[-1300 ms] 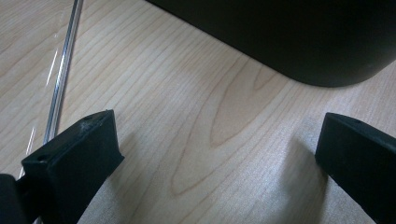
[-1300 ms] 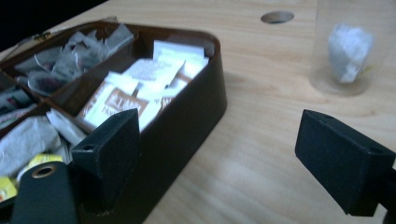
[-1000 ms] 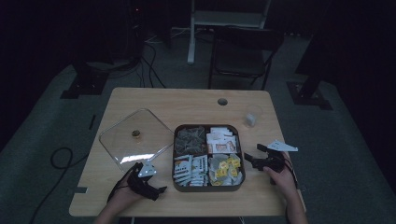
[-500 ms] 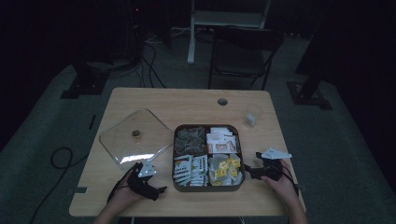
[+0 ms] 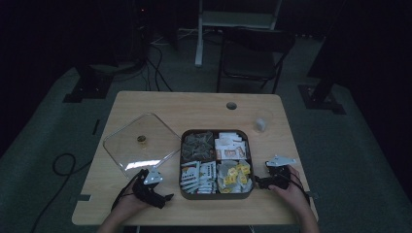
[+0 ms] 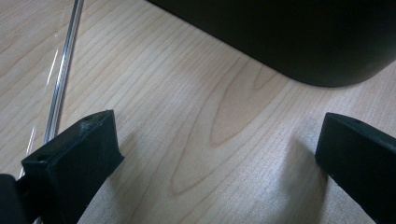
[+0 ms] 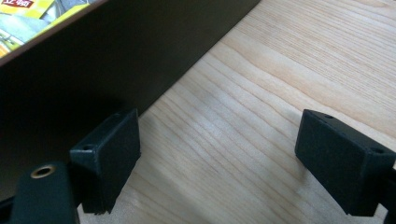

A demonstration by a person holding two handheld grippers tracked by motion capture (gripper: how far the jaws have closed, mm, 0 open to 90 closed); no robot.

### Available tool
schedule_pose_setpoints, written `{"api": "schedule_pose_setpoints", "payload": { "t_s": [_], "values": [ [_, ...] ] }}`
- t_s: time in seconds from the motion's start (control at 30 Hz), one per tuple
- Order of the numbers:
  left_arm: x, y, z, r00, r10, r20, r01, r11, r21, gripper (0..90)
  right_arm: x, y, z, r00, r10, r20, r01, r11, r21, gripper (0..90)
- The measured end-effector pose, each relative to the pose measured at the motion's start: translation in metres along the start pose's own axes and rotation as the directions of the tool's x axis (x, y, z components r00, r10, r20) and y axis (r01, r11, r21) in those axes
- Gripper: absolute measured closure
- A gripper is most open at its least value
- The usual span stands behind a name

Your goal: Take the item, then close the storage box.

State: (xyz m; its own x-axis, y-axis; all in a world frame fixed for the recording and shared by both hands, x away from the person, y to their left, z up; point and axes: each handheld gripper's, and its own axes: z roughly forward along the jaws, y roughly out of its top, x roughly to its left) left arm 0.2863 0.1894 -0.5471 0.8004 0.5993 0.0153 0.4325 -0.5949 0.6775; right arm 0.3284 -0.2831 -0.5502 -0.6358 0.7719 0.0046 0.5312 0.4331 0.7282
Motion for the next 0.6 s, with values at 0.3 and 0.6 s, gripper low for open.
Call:
{"api": "schedule_pose_setpoints", "payload": {
  "t_s": [0.3,0.6],
  "values": [
    [0.0001,0.0,0.0,1.0,0.0,0.0,0.0,1.0,0.0,0.3,0.0012,-0.0002,-0.0002,0.9999,0.007,0.007,-0.007,1.0,0.001,13.6],
    [-0.0009,0.0004,0.0004,0.9999,-0.007,-0.008,0.007,1.0,0.0,0.3,0.0012,-0.0002,-0.0003,1.0,0.007,0.006,-0.007,1.0,0.001,13.5]
  ]
}}
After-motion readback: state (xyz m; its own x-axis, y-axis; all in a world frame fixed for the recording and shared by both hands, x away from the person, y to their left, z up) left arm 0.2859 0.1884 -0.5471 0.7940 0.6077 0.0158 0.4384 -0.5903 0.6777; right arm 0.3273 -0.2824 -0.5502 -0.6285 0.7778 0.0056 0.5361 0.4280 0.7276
